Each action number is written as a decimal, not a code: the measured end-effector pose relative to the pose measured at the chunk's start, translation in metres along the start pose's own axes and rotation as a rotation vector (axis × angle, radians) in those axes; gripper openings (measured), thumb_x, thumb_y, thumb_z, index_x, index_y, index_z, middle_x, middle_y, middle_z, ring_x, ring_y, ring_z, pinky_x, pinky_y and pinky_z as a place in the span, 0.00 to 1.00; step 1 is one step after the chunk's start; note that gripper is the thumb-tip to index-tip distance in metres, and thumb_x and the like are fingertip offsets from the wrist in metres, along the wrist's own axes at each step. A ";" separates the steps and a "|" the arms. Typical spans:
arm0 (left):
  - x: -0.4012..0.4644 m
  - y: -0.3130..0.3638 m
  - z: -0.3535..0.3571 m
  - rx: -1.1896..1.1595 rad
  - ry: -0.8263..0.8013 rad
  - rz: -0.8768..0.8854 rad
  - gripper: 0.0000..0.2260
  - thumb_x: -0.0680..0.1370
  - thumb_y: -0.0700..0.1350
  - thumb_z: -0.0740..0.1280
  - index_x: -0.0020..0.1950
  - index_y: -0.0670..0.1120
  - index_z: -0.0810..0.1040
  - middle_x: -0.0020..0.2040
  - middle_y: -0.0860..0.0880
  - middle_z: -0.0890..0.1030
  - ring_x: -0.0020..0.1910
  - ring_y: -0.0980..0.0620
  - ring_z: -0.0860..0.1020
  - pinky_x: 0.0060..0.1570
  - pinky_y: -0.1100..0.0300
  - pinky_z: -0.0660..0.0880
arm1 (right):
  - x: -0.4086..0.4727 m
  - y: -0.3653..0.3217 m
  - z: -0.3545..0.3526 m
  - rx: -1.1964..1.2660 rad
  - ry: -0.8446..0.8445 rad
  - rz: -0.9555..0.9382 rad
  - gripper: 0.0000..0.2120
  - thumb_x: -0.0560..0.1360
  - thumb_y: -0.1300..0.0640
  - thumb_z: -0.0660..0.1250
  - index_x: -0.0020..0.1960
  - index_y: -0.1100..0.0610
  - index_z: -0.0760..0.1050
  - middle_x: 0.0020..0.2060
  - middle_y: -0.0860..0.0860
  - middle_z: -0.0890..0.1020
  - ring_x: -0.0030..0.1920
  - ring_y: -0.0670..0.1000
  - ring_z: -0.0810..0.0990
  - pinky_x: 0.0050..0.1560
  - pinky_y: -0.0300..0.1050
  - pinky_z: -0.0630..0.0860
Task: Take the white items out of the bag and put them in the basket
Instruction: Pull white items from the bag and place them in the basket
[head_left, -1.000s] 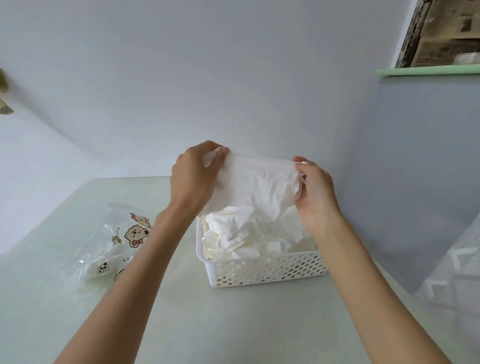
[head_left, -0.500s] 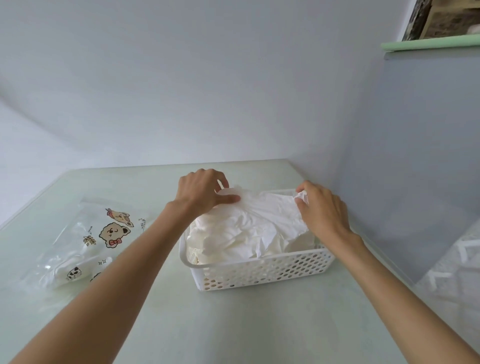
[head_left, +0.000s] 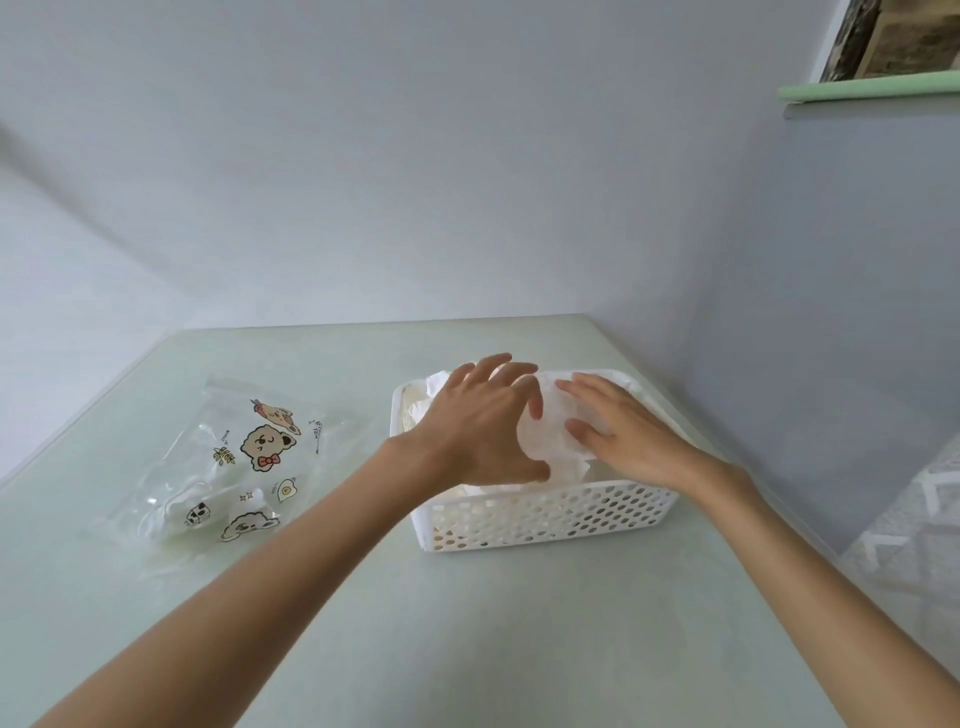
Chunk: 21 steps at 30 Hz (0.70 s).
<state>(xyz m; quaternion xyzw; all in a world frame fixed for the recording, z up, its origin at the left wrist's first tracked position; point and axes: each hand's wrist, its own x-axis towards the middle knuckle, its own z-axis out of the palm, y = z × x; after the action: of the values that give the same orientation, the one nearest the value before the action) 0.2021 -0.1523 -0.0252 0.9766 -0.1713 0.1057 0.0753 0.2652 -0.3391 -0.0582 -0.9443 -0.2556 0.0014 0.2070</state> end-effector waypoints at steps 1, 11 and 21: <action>-0.002 -0.003 0.001 0.018 0.006 0.021 0.18 0.70 0.58 0.70 0.57 0.54 0.75 0.76 0.56 0.60 0.77 0.53 0.51 0.73 0.55 0.50 | -0.002 0.003 0.000 -0.017 -0.068 0.012 0.25 0.83 0.49 0.53 0.78 0.49 0.52 0.78 0.45 0.51 0.77 0.46 0.47 0.76 0.47 0.47; -0.022 -0.026 -0.031 -0.040 -0.090 0.035 0.05 0.74 0.49 0.69 0.46 0.58 0.82 0.68 0.62 0.71 0.70 0.59 0.64 0.64 0.61 0.61 | -0.006 0.002 -0.009 0.040 -0.085 0.002 0.23 0.83 0.49 0.49 0.77 0.48 0.52 0.78 0.44 0.50 0.77 0.43 0.43 0.74 0.43 0.41; 0.012 -0.042 0.014 0.088 -0.372 -0.070 0.51 0.68 0.75 0.60 0.79 0.51 0.37 0.78 0.53 0.36 0.77 0.54 0.37 0.75 0.54 0.38 | -0.007 0.001 -0.013 -0.080 -0.334 0.014 0.33 0.80 0.41 0.53 0.78 0.45 0.40 0.77 0.44 0.40 0.76 0.45 0.37 0.75 0.46 0.40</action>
<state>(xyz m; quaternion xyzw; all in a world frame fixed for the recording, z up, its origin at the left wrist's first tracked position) 0.2308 -0.1197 -0.0408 0.9871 -0.1431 -0.0717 0.0032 0.2614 -0.3480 -0.0478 -0.9403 -0.2796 0.1498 0.1236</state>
